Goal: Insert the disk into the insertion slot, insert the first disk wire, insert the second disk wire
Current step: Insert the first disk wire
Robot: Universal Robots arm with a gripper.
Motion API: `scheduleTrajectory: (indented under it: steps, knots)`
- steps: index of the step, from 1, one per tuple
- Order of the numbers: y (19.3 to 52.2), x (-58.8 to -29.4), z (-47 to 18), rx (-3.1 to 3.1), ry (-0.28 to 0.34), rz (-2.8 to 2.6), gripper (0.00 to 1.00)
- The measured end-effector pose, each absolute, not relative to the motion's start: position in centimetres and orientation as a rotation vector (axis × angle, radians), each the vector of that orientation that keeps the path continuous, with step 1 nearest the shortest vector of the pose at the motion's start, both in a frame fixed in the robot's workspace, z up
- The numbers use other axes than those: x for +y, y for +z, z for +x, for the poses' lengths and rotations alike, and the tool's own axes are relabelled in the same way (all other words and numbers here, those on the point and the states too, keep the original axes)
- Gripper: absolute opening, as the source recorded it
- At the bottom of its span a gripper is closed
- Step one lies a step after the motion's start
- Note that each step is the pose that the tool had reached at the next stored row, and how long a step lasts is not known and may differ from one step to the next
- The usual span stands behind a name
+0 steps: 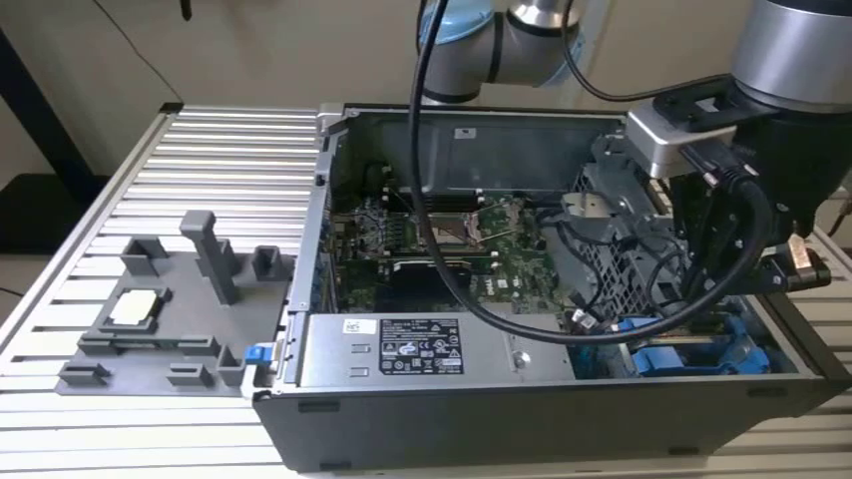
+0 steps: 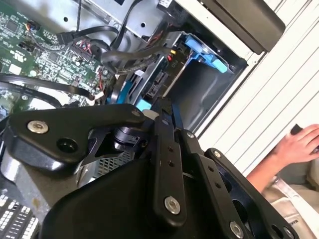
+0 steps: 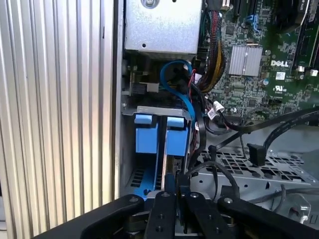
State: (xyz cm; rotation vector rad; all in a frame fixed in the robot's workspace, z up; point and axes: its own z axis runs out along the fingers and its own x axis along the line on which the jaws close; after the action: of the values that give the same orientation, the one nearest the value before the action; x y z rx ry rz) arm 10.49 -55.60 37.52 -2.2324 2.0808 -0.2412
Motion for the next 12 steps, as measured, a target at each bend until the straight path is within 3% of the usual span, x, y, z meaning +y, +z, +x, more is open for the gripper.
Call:
scheduleTrajectory:
  steps: [8, 12]
  knots:
    - [38.3, -54.8, 9.9, 2.076, -0.221, -2.223, 0.15]
    - [38.3, -54.3, 9.4, 2.057, -0.166, -2.194, 0.15]
